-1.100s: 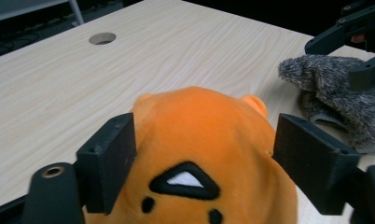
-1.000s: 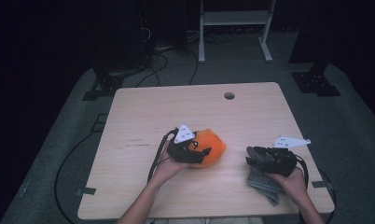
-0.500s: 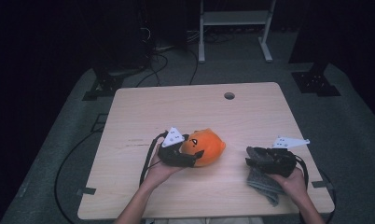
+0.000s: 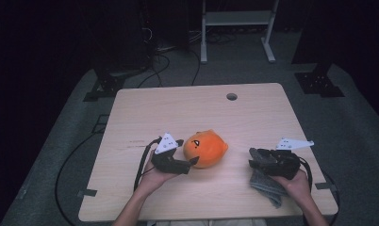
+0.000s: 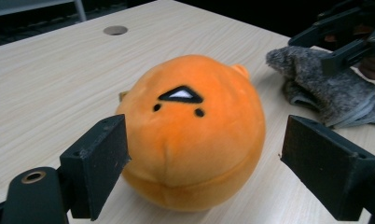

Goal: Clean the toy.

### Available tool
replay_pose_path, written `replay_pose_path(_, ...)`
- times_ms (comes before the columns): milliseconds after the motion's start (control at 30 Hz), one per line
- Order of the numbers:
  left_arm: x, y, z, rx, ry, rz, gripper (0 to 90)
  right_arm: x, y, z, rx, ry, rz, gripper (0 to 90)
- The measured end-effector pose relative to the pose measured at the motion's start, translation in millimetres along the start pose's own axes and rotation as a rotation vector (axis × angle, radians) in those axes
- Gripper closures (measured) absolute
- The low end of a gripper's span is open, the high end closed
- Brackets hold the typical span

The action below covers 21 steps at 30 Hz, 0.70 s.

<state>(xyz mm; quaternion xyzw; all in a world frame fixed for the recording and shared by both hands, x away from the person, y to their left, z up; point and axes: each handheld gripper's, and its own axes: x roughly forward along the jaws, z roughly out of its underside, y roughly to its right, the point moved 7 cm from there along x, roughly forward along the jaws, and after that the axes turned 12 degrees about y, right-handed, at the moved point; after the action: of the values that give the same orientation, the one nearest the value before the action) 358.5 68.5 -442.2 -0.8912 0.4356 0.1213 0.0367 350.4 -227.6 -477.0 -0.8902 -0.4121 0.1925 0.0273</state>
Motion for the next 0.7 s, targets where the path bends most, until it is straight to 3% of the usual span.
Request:
replay_pose_path(533,-28.0,-11.9,17.0,-0.015,-0.017,-0.049,12.7,-3.8,1.4,-4.1,0.004,0.014,0.012,30.1)
replay_pose_path(700,-35.1,-13.8,22.8,-0.011,-0.024,-0.045,12.4,-3.6,1.0,-3.5,0.005,0.009,0.014,29.9)
